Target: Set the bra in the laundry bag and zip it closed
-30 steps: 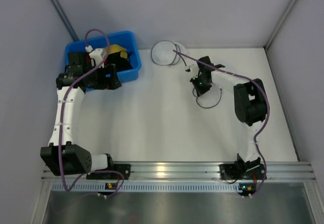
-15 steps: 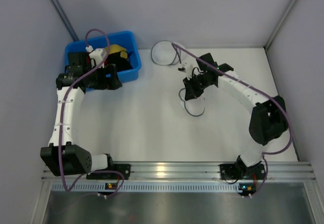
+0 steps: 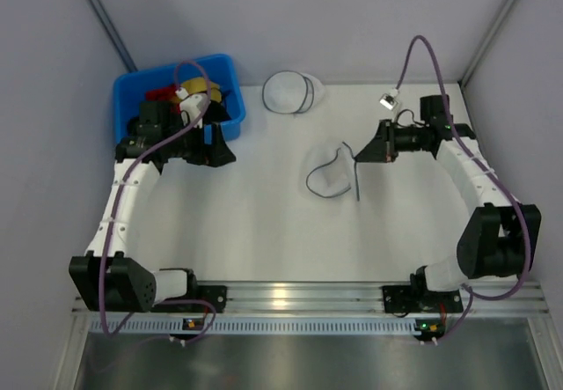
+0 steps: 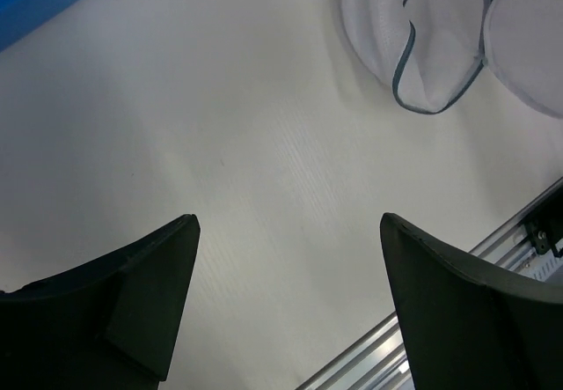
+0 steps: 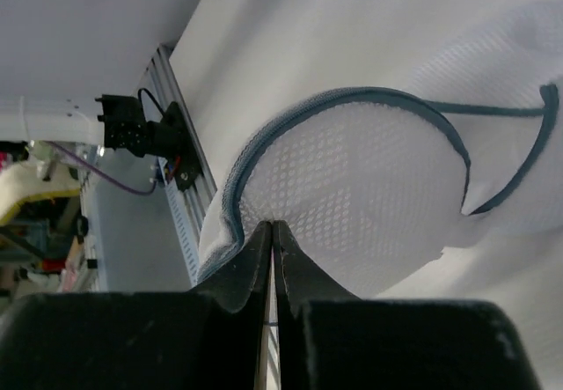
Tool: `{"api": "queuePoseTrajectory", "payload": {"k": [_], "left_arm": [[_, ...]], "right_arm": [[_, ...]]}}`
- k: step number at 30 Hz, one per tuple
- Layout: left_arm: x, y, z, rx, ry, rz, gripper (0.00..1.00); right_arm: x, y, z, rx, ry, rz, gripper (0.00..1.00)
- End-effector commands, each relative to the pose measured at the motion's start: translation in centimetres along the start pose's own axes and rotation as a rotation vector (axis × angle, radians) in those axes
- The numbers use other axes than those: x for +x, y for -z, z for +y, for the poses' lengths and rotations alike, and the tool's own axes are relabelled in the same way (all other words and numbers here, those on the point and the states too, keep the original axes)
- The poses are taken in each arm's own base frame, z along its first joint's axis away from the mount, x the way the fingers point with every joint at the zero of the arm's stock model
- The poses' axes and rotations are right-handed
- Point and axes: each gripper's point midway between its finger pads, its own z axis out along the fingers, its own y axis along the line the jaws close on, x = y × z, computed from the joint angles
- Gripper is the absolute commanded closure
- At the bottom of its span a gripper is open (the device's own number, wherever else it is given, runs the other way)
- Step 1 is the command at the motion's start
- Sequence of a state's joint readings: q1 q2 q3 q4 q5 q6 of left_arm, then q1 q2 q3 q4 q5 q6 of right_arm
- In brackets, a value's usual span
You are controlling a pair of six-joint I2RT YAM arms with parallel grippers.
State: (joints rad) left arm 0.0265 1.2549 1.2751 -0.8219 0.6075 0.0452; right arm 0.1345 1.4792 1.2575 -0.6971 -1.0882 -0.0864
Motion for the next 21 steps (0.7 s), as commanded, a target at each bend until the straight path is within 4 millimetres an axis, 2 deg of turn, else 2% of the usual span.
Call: {"api": "queuePoseTrajectory", "payload": {"k": [1, 2, 3, 5, 6, 7, 8, 10, 11, 12, 13, 14, 15, 16, 17, 19, 21], "left_arm": [[-1.6, -2.7, -2.5, 0.079, -0.076, -0.044, 0.12], [-1.7, -3.4, -2.9, 0.080, -0.097, -0.042, 0.14], [-2.1, -4.6, -4.4, 0.100, -0.115, -0.051, 0.15], [-2.8, -6.4, -4.6, 0.061, -0.132, -0.055, 0.18], [-3.3, -7.6, -5.9, 0.065, -0.171, -0.070, 0.20], [-3.0, -9.2, -5.9, 0.046, -0.176, -0.048, 0.22], [-3.5, -10.1, -7.1, 0.029, -0.213, -0.057, 0.22], [-3.9, -11.9, -8.2, 0.021, -0.265, -0.057, 0.23], [-3.8, -13.6, -9.7, 0.034, -0.305, -0.036, 0.23], [-3.8, -14.5, -10.1, 0.011, -0.331, -0.031, 0.24], [-3.1, -16.3, -10.4, 0.003, -0.352, 0.001, 0.24], [-3.3, -17.0, -12.7, 0.027, -0.385, -0.006, 0.24], [-3.3, -17.7, -12.9, -0.002, -0.425, -0.004, 0.25], [-2.4, -19.2, -13.0, -0.012, -0.448, 0.025, 0.25], [-2.2, -19.8, -15.0, 0.004, -0.487, 0.021, 0.25], [-1.1, -21.5, -15.7, -0.014, -0.559, 0.047, 0.25], [-0.9, -22.1, -17.6, -0.039, -0.639, 0.034, 0.25]], "right_arm": [[0.0, 2.5, 0.0, -0.115, -0.084, -0.114, 1.00], [-0.1, 4.0, -1.5, -0.088, -0.133, -0.161, 1.00], [0.3, 4.4, -2.1, -0.088, -0.159, -0.173, 1.00], [1.2, 5.5, -3.4, -0.102, -0.230, -0.208, 1.00], [1.5, 5.9, -3.7, -0.104, -0.252, -0.220, 1.00], [2.1, 6.0, -4.2, -0.119, -0.285, -0.228, 1.00], [2.2, 6.8, -5.0, -0.109, -0.303, -0.252, 1.00], [3.0, 7.2, -6.0, -0.121, -0.359, -0.267, 1.00], [3.2, 7.9, -6.7, -0.111, -0.346, -0.286, 1.00], [4.0, 8.1, -6.2, -0.130, -0.428, -0.281, 1.00], [3.9, 8.4, -6.4, -0.163, -0.479, -0.290, 1.00], [4.3, 8.9, -7.0, -0.154, -0.371, -0.320, 1.00], [4.3, 9.2, -7.0, -0.168, -0.373, -0.337, 1.00], [4.2, 9.6, -6.3, -0.200, -0.489, -0.348, 1.00], [4.2, 10.4, -7.2, -0.165, -0.422, -0.378, 1.00], [3.9, 11.4, -8.2, -0.161, -0.461, -0.424, 1.00], [4.2, 12.2, -8.9, -0.137, -0.467, -0.447, 1.00]]}}
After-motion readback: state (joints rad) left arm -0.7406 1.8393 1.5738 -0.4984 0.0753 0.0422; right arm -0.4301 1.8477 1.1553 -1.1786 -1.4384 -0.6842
